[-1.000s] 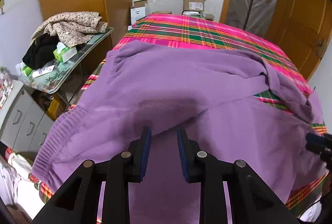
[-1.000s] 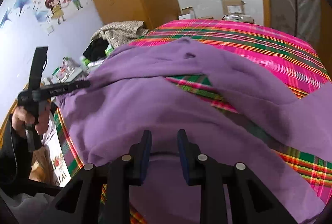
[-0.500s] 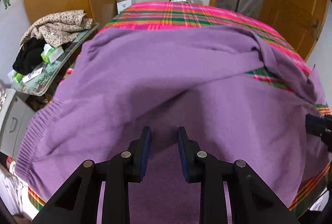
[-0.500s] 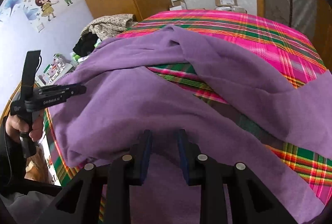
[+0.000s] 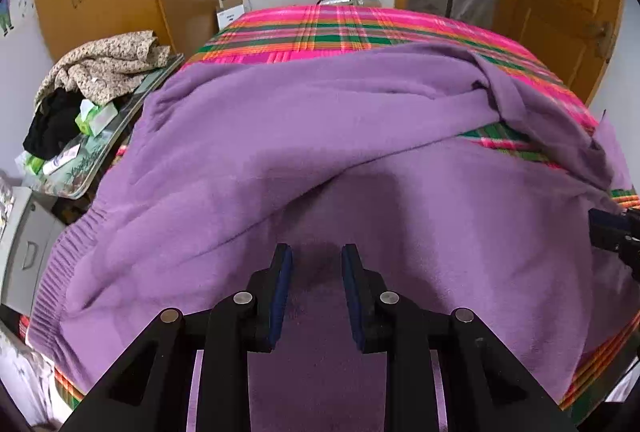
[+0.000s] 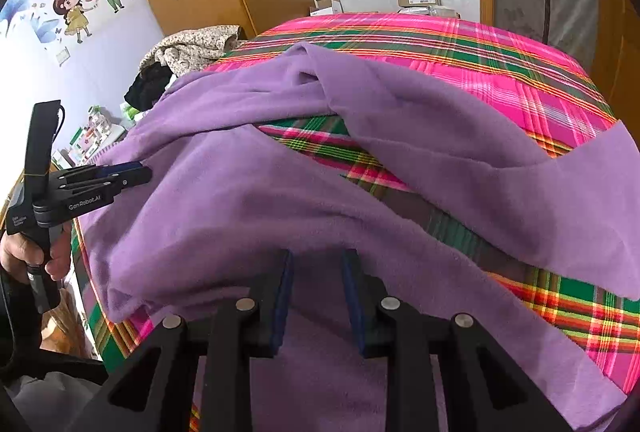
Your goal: Fold clothes
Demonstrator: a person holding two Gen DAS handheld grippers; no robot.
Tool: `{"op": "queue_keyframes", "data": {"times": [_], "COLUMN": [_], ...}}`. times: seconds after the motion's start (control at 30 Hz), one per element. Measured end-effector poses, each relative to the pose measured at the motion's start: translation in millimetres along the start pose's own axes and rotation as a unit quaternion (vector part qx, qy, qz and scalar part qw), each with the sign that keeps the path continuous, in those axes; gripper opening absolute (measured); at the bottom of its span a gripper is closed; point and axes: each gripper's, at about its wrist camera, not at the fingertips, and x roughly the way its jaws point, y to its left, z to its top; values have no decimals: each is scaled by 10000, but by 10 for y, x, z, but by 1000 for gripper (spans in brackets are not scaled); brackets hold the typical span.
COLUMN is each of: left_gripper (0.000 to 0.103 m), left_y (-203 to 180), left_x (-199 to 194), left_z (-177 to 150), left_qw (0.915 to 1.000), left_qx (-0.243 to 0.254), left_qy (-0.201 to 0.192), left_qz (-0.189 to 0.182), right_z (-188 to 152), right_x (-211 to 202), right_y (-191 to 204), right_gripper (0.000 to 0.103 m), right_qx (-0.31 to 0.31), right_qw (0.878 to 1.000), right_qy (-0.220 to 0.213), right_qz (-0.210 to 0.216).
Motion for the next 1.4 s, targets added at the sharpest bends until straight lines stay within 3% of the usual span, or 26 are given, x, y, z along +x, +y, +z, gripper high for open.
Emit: {"op": "queue_keyframes", "data": {"times": [0.17,0.3,0.47,0.53,0.7,0.8,0.93,1.0,1.07,1.23,1.4], "left_gripper": [30,46,57,59,63,64,64,64,64,64,64], "left_y": [-10,-10,31,59,87,108,171,160,175,172,131], "left_x": [25,52,56,59,58,71,89,80,76,11,18], "left_z": [5,10,-9,-23,-55,-55,-31,-17,3,100,176], "left_qw": [9999,9993,9990,9990,9987,9986,9991,9995,9995,9988,9989], "left_qx": [54,91,-1,-80,-139,-159,-186,-164,-242,-253,-153], "left_qy": [-87,-188,-291,-339,-450,-476,-386,-280,-195,-355,-400], "left_qz": [95,300,339,293,213,141,-47,-22,-97,-239,-187], "right_z": [-2,-7,-25,-31,-38,-45,-27,8,55,237,450], "right_x": [5,4,-6,-5,15,28,31,13,-21,-185,-163], "right_y": [0,-13,4,18,111,170,186,142,72,-173,-275], "right_gripper": [27,27,30,34,59,67,65,53,48,48,48], "right_qx": [-16,-8,-36,-58,-216,-348,-470,-420,-284,-4,-532], "right_qw": [10000,10000,10000,9999,9994,9990,9987,9990,9996,9991,9940], "right_qy": [1,-17,-58,-66,-65,-77,-15,0,-32,-363,-381], "right_qz": [-2,35,73,110,275,283,204,145,68,-222,-872]}}
